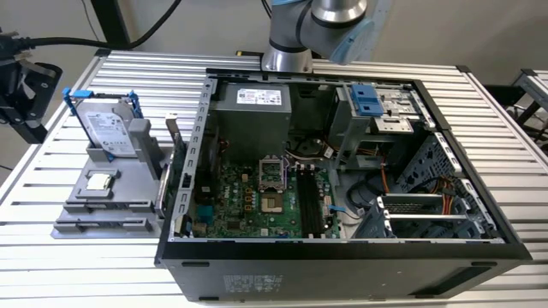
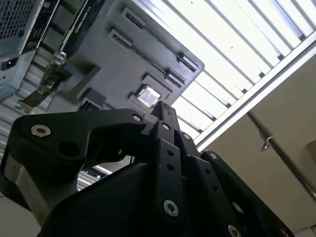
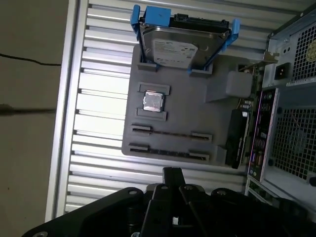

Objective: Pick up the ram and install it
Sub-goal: 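Pick up the ram and move it above insertion slot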

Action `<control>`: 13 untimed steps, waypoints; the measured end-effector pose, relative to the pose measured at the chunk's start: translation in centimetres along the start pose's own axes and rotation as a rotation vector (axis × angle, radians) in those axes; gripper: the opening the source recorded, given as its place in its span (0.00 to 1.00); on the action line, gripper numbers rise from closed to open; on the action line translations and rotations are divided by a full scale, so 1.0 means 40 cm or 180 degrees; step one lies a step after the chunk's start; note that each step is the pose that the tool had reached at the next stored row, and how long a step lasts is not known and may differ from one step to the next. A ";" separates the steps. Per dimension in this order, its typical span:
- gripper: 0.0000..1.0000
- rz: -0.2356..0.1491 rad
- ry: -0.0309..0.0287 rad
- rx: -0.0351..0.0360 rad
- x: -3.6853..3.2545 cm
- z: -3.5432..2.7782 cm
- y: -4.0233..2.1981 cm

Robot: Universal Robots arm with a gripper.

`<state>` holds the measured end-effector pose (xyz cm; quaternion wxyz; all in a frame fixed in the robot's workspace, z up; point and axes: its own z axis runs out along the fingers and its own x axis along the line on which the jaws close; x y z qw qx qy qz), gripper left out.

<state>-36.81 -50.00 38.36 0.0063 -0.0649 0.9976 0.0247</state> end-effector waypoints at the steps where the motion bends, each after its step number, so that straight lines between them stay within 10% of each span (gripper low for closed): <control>1: 0.00 -0.0027 0.0002 0.0000 0.000 0.000 0.000; 13: 0.00 -0.0255 0.0013 -0.0004 0.001 0.000 0.000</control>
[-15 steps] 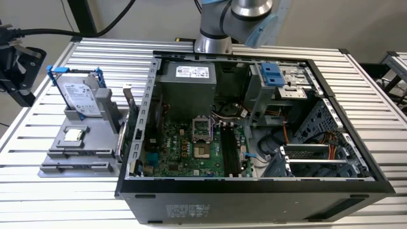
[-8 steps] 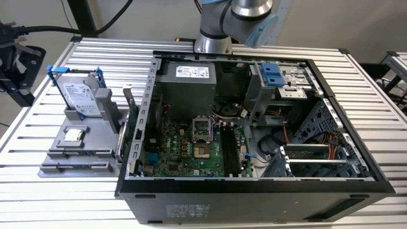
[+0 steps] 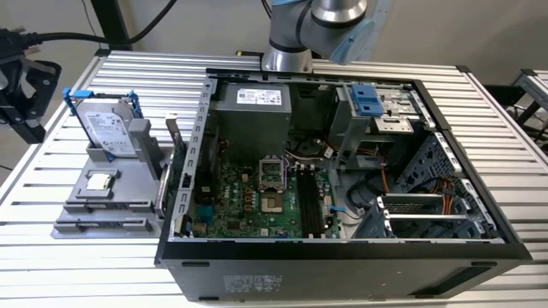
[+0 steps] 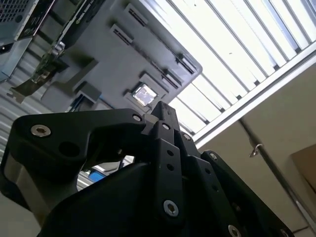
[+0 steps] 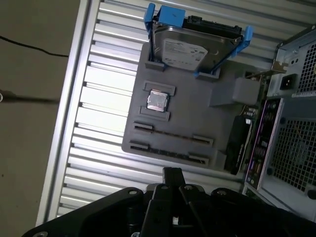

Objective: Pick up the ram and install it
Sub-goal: 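Pick up the ram and move it above insertion slot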

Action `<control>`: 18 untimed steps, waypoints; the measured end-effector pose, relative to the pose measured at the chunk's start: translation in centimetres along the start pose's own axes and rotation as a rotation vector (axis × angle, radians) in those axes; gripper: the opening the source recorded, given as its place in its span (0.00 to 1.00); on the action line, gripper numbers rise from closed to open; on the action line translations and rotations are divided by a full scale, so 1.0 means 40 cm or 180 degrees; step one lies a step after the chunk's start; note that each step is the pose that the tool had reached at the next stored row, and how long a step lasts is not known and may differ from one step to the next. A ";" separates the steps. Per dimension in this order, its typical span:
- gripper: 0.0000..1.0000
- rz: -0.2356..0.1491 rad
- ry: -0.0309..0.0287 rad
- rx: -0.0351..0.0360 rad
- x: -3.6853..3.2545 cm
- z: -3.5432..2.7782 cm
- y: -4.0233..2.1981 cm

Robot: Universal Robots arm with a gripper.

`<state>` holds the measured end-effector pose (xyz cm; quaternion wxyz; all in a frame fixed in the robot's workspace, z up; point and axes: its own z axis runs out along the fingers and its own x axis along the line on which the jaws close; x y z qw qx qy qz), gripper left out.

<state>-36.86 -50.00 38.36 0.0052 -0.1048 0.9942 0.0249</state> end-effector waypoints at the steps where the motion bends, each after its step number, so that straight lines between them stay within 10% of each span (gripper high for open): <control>1: 0.00 -0.0018 0.0001 0.0000 0.000 0.000 0.000; 18: 0.00 -0.0291 0.0014 -0.0005 0.003 0.000 0.001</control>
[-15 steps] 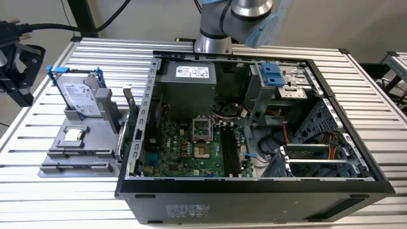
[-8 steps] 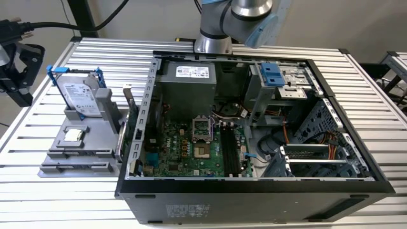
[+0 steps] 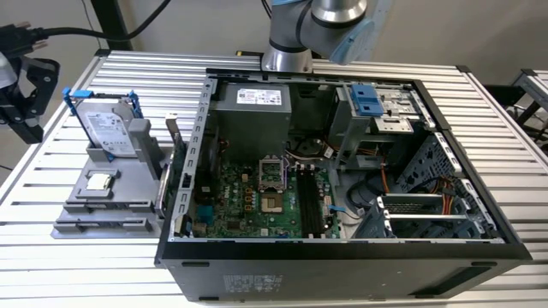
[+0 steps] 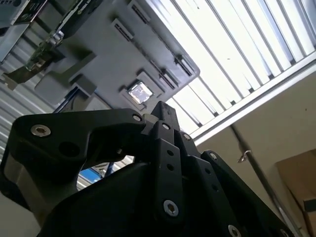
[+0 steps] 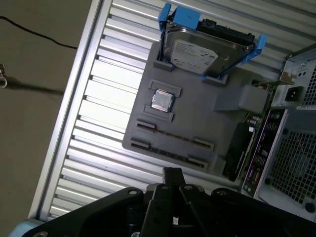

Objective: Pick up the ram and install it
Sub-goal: 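Pick up the ram and move it above insertion slot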

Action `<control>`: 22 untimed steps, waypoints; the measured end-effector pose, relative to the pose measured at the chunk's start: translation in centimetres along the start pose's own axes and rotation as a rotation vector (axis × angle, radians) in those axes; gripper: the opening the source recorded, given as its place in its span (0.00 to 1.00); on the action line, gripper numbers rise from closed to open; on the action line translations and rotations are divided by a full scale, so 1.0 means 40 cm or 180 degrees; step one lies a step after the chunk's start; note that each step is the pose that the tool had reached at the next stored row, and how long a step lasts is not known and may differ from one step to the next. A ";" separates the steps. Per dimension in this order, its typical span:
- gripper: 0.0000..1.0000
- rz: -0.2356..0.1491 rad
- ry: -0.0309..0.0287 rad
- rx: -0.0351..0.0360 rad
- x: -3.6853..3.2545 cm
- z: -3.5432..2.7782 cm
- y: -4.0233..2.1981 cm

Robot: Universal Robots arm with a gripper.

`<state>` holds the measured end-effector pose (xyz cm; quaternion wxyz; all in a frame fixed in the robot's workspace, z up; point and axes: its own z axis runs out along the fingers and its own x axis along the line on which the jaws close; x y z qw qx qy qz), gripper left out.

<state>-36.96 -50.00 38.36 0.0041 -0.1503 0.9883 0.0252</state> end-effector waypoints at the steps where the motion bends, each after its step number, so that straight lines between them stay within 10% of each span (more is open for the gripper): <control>1: 0.00 -0.0018 0.0001 0.0000 0.000 0.000 0.000; 22: 0.00 -0.0639 0.0032 -0.0005 0.000 0.000 0.000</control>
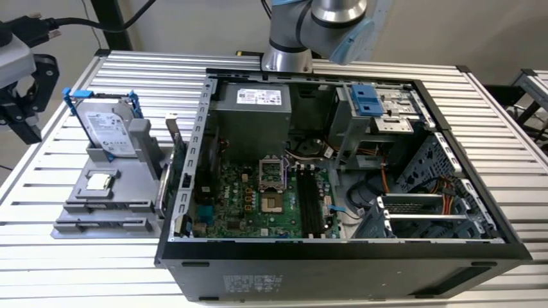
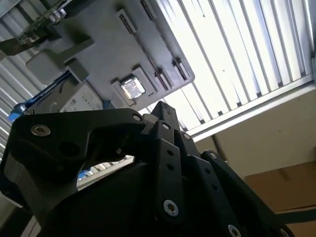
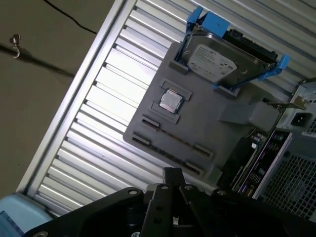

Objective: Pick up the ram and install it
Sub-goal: 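Pick up the ram and move it above insertion slot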

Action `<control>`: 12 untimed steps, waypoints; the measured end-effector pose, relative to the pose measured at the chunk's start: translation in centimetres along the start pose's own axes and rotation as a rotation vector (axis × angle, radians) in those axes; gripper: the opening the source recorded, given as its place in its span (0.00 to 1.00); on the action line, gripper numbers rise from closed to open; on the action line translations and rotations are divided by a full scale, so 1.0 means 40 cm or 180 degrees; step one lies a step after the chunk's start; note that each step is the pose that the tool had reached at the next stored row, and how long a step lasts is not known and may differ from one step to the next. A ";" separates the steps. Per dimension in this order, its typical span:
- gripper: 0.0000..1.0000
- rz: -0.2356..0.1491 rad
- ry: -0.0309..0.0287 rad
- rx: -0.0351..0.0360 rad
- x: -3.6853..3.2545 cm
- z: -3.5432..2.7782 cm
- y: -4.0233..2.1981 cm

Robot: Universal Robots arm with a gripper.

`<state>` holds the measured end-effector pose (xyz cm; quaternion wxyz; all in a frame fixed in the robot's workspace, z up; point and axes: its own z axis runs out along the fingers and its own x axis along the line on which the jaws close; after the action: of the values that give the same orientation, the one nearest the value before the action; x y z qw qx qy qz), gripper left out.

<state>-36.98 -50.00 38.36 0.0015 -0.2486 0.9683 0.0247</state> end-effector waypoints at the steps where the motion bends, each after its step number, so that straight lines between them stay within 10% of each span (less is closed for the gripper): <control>1: 0.00 -0.0049 0.0003 0.0000 0.000 0.000 0.000; 7: 0.00 -0.0358 0.0017 -0.0005 0.000 0.000 0.000; 12: 0.00 -0.0373 0.0018 -0.0005 0.000 0.000 0.000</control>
<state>-36.97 -50.00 38.36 0.0000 -0.3050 0.9520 0.0246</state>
